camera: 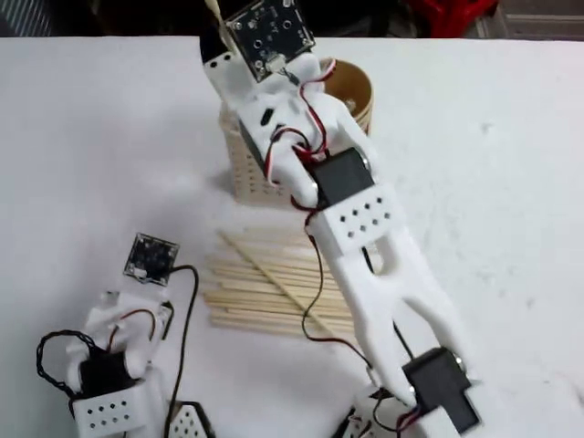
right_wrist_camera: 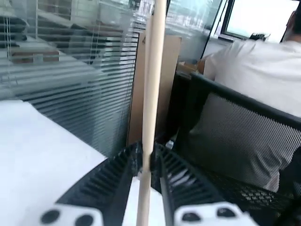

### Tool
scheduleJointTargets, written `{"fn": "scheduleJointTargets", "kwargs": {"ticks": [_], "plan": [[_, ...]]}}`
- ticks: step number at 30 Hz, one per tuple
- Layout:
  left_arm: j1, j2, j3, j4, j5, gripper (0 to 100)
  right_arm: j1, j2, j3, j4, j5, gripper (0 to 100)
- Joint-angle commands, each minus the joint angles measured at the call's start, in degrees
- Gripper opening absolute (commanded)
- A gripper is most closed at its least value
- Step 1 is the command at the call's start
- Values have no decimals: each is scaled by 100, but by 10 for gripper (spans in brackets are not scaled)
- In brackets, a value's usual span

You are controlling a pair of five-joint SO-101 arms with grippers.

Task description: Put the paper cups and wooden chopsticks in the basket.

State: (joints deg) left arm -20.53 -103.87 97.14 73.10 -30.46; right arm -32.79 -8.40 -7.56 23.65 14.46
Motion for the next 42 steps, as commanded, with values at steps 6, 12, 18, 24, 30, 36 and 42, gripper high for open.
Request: {"fn": "scheduleJointTargets", "kwargs": {"ticks": [6,12,18,24,30,36,42], "plan": [[-66,-31,-9,44,-53,199,75,435,-79,-259,-35,21],[-66,-31,-9,44,-53,199,215,585,185,-251,-44,143],[-66,-31,-9,44,-53,199,224,330,492,-198,-44,46],[-66,-31,-9,44,-53,199,233,-857,1451,1095,18,18],[-66,-31,-9,44,-53,199,-251,-1710,1837,3820,440,18],[-66,-31,-9,44,-53,199,-462,-1112,2796,4593,1011,69],[-66,-31,-9,44,-53,199,-444,57,3877,3257,1310,122]]}}
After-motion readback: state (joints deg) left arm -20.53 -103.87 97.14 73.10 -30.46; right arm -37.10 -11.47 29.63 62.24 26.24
